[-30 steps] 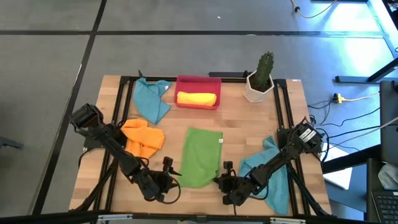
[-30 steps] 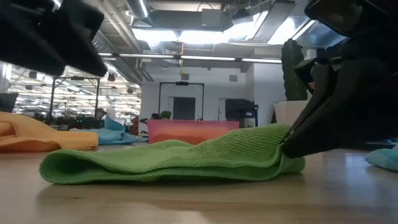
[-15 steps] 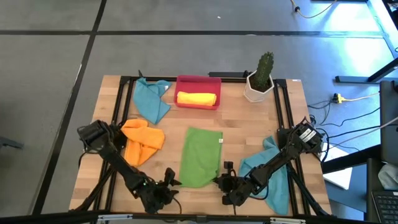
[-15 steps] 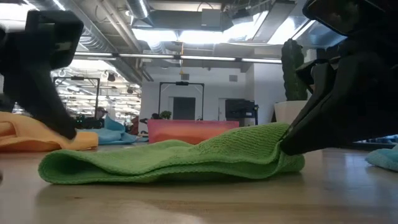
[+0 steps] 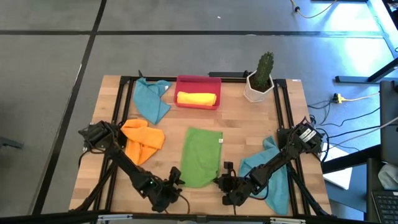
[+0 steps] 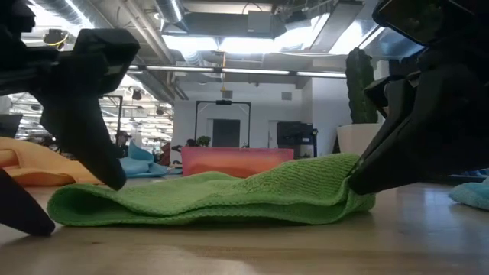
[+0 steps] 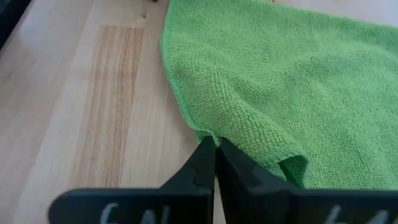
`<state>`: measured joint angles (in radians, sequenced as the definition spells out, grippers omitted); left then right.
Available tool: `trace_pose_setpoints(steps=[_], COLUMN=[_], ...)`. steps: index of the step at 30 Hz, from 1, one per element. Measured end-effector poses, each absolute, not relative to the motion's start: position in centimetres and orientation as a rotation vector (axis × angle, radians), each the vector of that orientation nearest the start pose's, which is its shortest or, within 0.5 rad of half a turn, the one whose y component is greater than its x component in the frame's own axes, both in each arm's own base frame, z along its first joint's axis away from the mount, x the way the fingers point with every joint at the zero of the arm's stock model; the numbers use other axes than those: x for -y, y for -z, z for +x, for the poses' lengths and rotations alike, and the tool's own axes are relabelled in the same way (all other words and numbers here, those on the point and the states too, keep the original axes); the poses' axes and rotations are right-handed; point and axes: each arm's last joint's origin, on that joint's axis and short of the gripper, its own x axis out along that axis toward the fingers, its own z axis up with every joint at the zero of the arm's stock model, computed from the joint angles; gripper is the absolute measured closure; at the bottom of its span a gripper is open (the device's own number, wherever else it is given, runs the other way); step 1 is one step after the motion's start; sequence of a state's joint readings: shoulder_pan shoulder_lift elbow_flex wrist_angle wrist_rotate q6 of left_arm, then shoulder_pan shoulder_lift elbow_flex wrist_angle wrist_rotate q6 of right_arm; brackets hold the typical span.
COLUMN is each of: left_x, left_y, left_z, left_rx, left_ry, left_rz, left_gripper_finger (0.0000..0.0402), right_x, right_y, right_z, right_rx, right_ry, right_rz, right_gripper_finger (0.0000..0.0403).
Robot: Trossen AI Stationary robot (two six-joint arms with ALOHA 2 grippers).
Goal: Roll microfiber towels into tight, uniform cylinder then place into a basket
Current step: Roll the green towel
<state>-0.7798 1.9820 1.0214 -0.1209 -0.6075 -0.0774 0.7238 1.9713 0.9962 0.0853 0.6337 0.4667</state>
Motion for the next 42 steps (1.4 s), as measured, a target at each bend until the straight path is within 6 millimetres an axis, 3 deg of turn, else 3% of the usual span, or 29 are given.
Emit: trace_pose_setpoints(steps=[18,26,30,35,42], left_x=[23.8,24.8,25.4,25.8,27.1], left_y=[-9.7,-11.7,-13.0,-13.6,-15.2], left_z=[26.4,27.5,28.5,29.0,29.4], left_rx=[-0.862,-0.865,-0.866,-0.907,-0.868], left_ry=[0.142,0.147,0.200,0.258,0.254], left_rz=[0.630,0.557,0.421,0.252,0.165], left_gripper_finger=[0.0394,0.0401,0.0401,0.0401,0.0401], right_x=[-23.1,-23.5,-23.9,-25.5,-26.2], right_y=[-10.6,-10.5,-10.6,-11.7,-13.8], right_z=[28.6,28.5,28.6,28.7,28.0], right_rx=[-0.703,-0.766,-0.778,-0.695,-0.620], right_ry=[0.053,-0.065,-0.151,-0.323,-0.371], right_rz=[-0.105,-0.056,0.000,0.074,0.052], right_gripper_finger=[0.0393,0.0393,0.0393,0.0393,0.0393])
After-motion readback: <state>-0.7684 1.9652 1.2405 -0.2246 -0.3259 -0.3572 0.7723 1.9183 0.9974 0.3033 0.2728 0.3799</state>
